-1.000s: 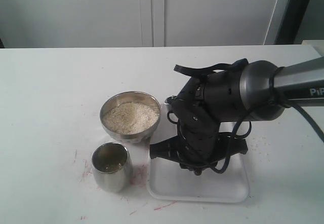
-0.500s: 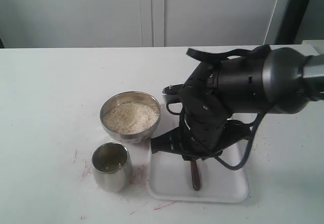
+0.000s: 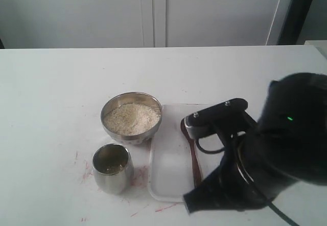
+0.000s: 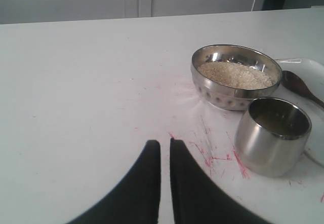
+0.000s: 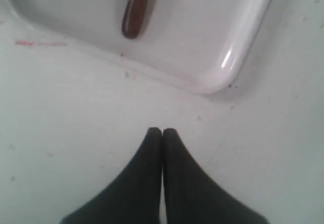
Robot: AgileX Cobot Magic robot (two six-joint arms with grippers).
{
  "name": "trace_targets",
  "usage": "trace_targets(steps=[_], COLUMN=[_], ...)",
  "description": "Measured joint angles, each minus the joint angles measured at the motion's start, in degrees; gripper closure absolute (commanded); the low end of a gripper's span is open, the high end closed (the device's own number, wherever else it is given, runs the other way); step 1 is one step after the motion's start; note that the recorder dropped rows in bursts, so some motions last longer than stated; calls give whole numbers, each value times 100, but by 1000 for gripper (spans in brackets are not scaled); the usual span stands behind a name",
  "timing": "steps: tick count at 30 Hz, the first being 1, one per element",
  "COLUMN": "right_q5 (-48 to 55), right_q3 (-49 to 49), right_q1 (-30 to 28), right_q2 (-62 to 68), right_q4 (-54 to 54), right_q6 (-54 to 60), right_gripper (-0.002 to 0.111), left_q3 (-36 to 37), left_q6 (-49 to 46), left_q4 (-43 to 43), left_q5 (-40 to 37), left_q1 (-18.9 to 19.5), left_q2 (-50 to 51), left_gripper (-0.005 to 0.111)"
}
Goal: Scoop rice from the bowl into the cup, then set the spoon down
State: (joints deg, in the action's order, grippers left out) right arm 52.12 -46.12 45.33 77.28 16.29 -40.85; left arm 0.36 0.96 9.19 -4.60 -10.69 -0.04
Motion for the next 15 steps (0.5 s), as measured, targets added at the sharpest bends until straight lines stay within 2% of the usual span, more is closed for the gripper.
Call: trace_targets(steps=[6, 15], right_q5=[36, -82], right_q3=[498, 580], right_q1=[564, 715], right_q2=[-1064, -1992], right_q4=[-149, -244], right_q6=[0, 0], right_gripper=[108, 108], left_q3=[0, 0], left_q6=[0, 0], left_q4=[0, 0], left_q5=[0, 0], left_q1=[0, 0], left_q2=[0, 0], left_gripper=[92, 92])
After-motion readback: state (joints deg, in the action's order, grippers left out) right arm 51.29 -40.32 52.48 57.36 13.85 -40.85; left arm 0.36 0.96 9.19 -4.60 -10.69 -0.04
